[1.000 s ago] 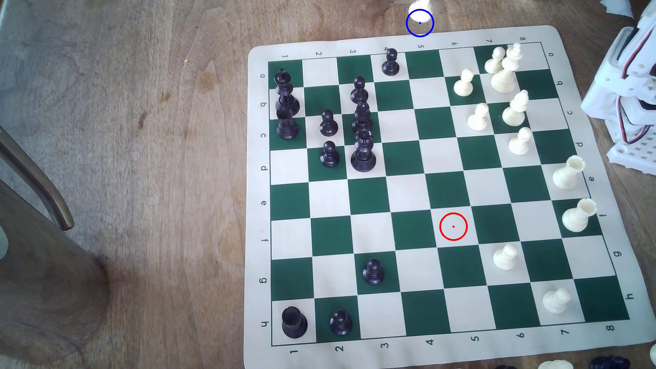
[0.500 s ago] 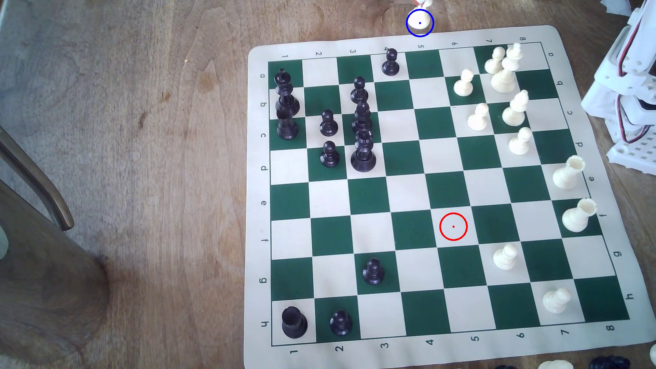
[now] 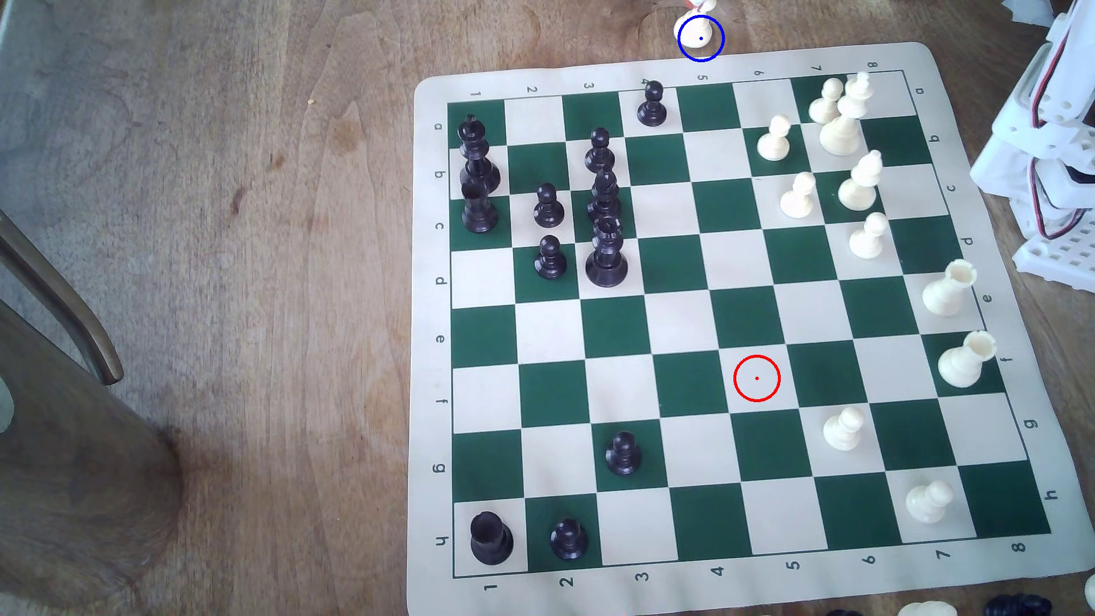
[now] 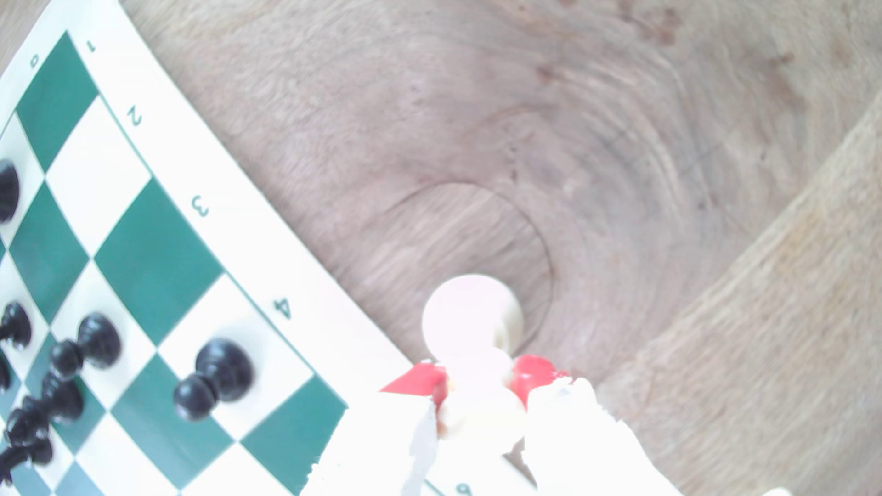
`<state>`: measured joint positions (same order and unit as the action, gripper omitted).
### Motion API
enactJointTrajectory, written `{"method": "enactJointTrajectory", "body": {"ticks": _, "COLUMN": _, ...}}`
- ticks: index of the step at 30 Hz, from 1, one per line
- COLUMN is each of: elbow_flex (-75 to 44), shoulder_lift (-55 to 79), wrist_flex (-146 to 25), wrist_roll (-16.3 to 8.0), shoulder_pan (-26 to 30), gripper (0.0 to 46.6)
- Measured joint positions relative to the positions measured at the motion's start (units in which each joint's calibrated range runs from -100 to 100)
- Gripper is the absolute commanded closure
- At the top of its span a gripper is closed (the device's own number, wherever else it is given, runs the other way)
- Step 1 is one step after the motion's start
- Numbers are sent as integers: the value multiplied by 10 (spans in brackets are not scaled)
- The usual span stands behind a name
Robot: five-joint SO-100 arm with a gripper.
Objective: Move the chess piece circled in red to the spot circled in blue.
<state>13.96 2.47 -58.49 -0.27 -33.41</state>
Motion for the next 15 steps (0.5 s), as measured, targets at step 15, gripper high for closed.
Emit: {"method": "enactJointTrajectory", "body": {"ticks": 15, "elbow_flex": 0, "shoulder_lift": 0, "wrist_flex": 5, "wrist_roll": 1, "shoulder_pan": -1, "gripper": 217}}
